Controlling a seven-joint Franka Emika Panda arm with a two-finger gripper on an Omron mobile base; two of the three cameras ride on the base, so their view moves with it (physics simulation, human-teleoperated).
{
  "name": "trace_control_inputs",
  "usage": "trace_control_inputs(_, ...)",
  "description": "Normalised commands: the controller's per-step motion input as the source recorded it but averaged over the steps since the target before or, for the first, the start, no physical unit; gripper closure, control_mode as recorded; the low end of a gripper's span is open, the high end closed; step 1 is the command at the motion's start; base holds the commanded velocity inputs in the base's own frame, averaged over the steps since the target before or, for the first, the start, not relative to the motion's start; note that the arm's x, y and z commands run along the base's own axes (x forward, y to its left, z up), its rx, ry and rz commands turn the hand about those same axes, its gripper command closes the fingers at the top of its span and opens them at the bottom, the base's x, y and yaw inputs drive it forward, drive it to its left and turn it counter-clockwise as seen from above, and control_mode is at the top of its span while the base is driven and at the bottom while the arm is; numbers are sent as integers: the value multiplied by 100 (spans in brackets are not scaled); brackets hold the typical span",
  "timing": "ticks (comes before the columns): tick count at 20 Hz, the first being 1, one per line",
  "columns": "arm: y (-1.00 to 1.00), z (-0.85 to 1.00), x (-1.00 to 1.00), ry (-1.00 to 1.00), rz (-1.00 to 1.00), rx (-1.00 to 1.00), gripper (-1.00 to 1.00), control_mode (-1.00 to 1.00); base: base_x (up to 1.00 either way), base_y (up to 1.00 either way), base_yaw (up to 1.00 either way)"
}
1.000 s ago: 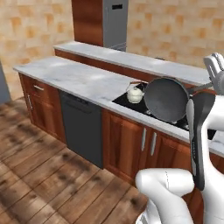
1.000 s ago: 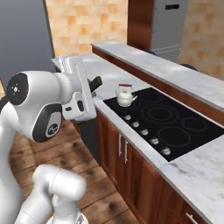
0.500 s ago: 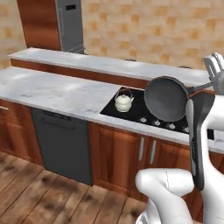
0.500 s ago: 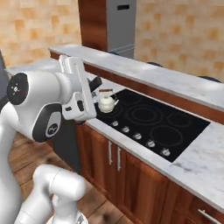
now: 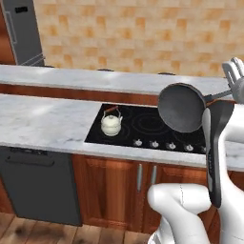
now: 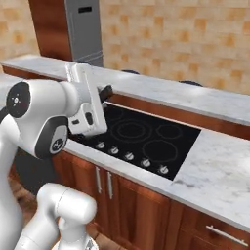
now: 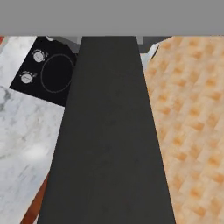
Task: Pick the pan from the cabinet and place it on the stove. Then turn on the stove burner for the pan.
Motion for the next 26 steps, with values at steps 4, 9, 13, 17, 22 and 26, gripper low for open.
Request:
trace_control_inputs(4,0,0,0,0,0,0,100,100,46,12,-39)
trace_control_inputs(9,0,0,0,0,0,0,100,100,41,22,-36)
trace_control_inputs(13,0,0,0,0,0,0,100,100,42,35,-33)
trace_control_inputs(17,0,0,0,0,0,0,100,100,49,44,-30)
trace_control_inputs(22,0,0,0,0,0,0,100,100,56,52,-24)
trace_control_inputs(26,0,0,0,0,0,0,100,100,51,50,-18)
